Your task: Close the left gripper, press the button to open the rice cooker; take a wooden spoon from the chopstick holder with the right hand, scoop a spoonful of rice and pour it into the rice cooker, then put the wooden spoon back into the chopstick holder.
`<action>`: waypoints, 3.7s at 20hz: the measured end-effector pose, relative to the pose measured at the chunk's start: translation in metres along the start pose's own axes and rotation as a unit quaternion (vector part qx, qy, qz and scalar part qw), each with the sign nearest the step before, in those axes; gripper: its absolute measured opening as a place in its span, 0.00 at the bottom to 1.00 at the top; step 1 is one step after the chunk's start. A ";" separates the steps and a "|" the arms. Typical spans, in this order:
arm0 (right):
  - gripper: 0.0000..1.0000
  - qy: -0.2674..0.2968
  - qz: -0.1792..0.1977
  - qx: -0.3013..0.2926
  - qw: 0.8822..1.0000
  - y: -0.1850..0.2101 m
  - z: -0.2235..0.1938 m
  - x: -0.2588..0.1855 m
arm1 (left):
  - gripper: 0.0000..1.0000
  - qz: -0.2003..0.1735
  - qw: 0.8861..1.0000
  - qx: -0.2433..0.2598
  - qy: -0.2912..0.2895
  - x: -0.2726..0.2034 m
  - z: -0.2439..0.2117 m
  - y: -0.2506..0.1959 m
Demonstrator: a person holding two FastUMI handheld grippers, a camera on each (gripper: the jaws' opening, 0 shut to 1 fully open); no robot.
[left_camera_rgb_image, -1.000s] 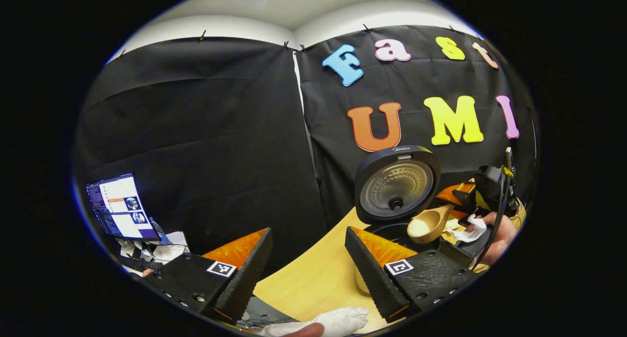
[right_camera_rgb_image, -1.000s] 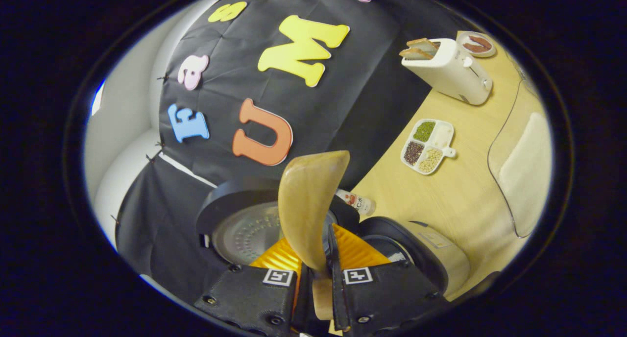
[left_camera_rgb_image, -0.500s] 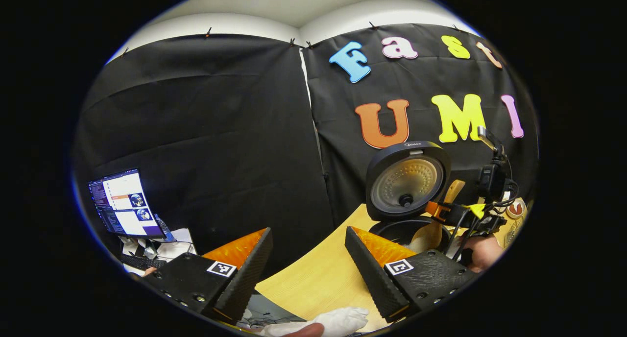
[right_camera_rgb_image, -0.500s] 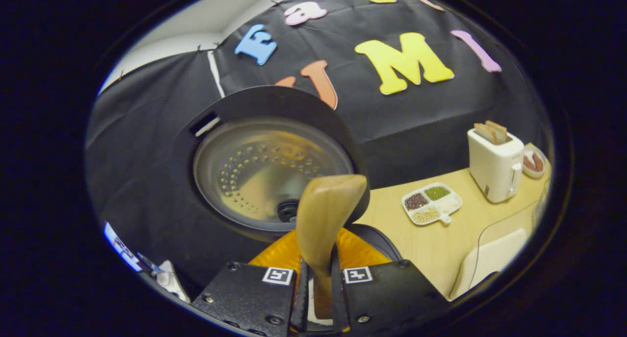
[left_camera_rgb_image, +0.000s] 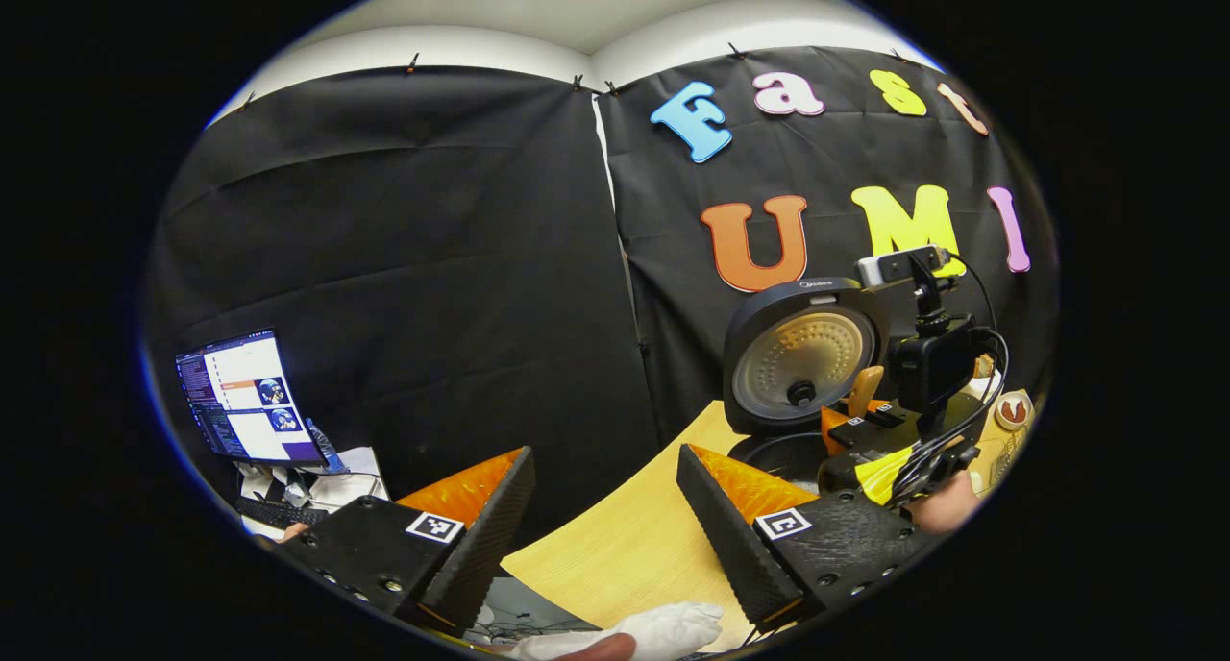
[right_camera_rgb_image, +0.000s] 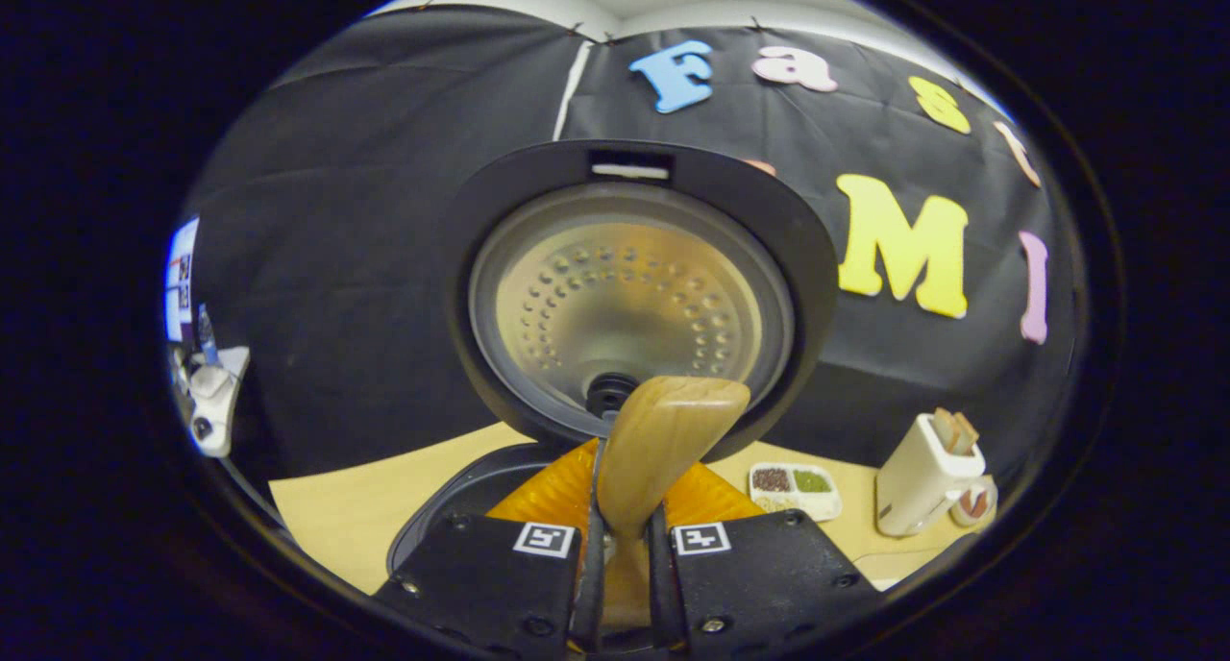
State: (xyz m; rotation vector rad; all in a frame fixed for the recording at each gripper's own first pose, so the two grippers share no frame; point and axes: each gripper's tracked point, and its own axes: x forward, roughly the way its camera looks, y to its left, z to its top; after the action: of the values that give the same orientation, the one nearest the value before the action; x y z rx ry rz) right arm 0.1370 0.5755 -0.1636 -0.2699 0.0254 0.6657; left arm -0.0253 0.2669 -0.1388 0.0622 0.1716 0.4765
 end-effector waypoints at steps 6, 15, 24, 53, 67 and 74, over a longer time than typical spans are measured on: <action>0.25 -0.010 0.014 -0.082 0.996 0.014 -0.001 0.001 | 0.95 0.002 1.000 -0.001 -0.001 0.000 0.000 0.001; 0.24 -0.039 0.039 0.015 0.998 0.010 0.028 -0.017 | 0.95 0.005 1.000 0.000 -0.002 -0.003 0.002 0.003; 0.24 -0.087 0.032 0.283 0.955 -0.080 0.086 -0.058 | 0.95 -0.008 1.000 0.011 -0.007 -0.009 0.011 -0.012; 0.24 -0.058 -0.302 0.317 0.897 -0.498 -0.151 -0.232 | 0.95 -0.118 0.992 0.045 -0.030 -0.026 0.045 -0.160; 0.24 0.001 -0.316 0.336 0.887 -0.493 -0.261 -0.202 | 0.95 -0.127 0.989 0.070 -0.033 -0.025 0.043 -0.175; 0.29 0.023 -0.324 0.325 0.888 -0.498 -0.270 -0.205 | 0.95 -0.129 0.988 0.074 -0.034 -0.024 0.042 -0.178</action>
State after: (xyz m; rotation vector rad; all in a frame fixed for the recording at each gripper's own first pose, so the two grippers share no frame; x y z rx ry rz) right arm 0.2979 0.0073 -0.2822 0.3534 0.1933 -0.0424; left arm 0.0416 0.0970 -0.1119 0.1986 0.1457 0.2026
